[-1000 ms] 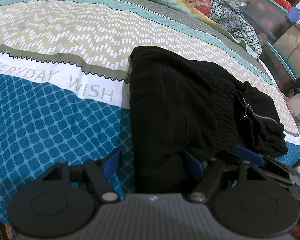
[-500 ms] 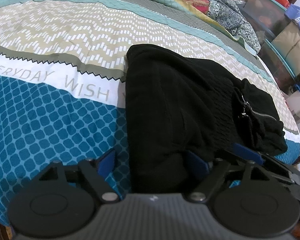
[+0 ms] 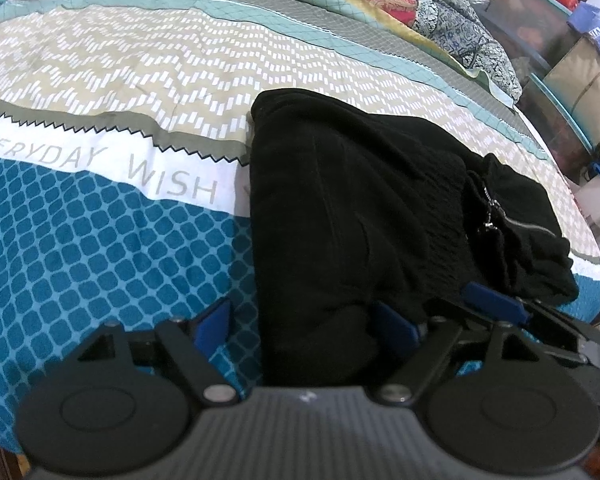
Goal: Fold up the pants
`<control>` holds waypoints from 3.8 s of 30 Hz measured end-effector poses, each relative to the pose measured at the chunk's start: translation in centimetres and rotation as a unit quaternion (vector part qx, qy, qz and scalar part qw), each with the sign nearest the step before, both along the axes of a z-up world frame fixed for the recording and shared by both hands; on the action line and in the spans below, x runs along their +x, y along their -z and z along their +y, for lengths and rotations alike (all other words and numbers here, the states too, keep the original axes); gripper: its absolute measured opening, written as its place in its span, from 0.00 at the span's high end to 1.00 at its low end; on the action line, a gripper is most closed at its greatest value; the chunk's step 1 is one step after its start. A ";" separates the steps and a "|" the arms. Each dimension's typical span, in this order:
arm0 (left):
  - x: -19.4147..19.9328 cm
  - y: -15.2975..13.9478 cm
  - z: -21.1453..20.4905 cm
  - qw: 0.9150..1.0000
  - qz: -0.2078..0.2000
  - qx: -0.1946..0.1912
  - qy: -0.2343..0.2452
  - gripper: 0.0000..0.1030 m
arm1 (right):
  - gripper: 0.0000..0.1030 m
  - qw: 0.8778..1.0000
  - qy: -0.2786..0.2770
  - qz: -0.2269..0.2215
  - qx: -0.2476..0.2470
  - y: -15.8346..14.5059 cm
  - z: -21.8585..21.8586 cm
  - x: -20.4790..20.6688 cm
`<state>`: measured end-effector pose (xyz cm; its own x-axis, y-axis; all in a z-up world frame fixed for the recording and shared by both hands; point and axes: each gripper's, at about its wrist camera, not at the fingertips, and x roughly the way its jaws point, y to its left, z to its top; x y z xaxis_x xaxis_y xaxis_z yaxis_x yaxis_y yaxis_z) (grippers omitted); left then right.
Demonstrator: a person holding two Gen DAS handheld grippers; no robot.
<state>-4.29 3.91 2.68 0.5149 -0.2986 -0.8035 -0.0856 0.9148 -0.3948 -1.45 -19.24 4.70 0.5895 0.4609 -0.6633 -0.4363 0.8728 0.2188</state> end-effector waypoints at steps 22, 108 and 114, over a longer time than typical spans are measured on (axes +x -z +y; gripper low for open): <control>13.2 0.1 -6.9 0.994 -0.003 0.093 0.058 0.20 | 0.43 0.936 0.333 -0.045 0.106 -2.9 -21.9 1.1; 11.3 -3.4 3.6 0.999 -0.036 -0.016 0.002 0.73 | 0.67 0.984 -0.176 0.016 0.014 -3.4 9.4 -1.3; 7.8 -3.4 7.2 0.997 -0.037 -0.047 -0.051 0.45 | 0.64 0.982 -0.183 -0.021 0.043 -5.5 5.7 -4.5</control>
<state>3.50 11.10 6.10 0.6034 -0.3148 -0.7327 -0.1428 0.8613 -0.4876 -5.95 -13.58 10.23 0.3990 0.7006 -0.5916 -0.7279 0.6344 0.2603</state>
